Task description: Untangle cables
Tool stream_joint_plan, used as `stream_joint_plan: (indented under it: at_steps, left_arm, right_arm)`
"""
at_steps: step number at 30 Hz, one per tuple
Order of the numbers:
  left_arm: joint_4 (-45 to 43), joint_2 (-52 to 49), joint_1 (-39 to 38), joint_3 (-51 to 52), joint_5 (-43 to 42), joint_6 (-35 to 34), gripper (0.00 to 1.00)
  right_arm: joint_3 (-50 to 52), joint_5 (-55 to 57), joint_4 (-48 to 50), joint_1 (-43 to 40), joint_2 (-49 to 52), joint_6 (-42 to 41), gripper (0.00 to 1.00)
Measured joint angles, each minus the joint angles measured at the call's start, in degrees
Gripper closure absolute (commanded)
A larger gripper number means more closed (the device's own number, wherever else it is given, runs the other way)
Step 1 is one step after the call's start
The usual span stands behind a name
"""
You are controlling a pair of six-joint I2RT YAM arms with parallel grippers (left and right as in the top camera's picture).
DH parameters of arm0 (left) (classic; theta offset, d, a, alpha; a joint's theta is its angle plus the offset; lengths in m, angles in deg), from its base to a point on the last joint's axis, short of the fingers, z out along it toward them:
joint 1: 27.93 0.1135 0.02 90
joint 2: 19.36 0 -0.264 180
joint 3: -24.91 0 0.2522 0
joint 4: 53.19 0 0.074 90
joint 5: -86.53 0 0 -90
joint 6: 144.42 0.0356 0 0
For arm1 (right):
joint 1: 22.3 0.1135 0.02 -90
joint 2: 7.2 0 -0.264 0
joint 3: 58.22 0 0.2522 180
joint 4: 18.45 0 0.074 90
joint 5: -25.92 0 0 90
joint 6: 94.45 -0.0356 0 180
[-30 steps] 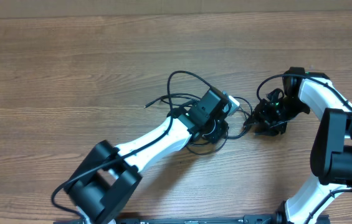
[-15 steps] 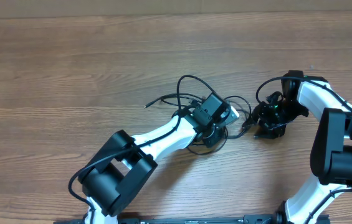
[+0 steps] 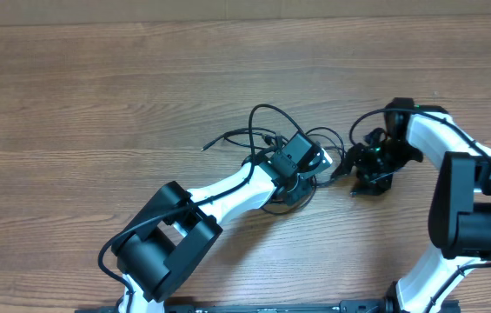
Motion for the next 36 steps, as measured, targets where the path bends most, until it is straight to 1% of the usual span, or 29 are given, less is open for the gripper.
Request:
stream_joint_plan:
  at_steps: [4,9,20,22,23,24,27,31,33,34,36]
  left_arm:
    - [-0.2,0.0,0.0,0.0,1.4,0.0,0.75]
    - [0.3,0.0,0.0,-0.1,3.0,-0.1,0.74]
    - [1.1,-1.2,0.0,-1.2,3.9,-0.1,0.72]
    - [1.0,-1.6,0.2,-1.5,4.0,-0.1,0.75]
    - [1.0,-1.7,0.2,-1.7,3.9,-0.1,0.83]
    - [0.8,-1.9,0.2,-1.8,3.9,-0.3,0.94]
    - [0.4,-2.2,0.2,-2.0,3.9,-0.5,0.96]
    - [0.9,-2.3,0.2,-2.4,4.1,-0.6,0.96]
    - [1.9,-2.4,0.2,-3.0,4.2,-1.0,0.96]
    - [2.7,-2.4,0.2,-3.3,4.2,-1.4,0.96]
    - [4.3,-2.3,0.3,-3.7,4.2,-2.1,0.96]
  right_arm:
    - [0.0,0.1,0.0,2.8,0.0,-0.2,0.34]
    - [0.0,0.1,0.5,5.2,0.0,-1.5,0.34]
    - [0.0,0.5,2.5,5.8,0.0,-3.8,0.34]
    - [0.0,0.7,2.5,5.8,0.0,-4.0,0.34]
    - [0.0,0.7,2.6,5.8,0.0,-4.1,0.34]
    - [0.0,0.9,2.7,5.8,0.0,-4.2,0.34]
    - [0.0,1.1,3.1,5.7,0.0,-4.3,0.36]
    - [0.0,1.0,3.9,5.8,0.0,-4.5,0.42]
    - [0.0,0.9,4.3,5.9,0.0,-4.5,0.43]
    - [0.0,0.9,4.5,5.9,0.0,-4.5,0.43]
    - [0.0,0.9,4.8,5.9,0.0,-4.4,0.37]
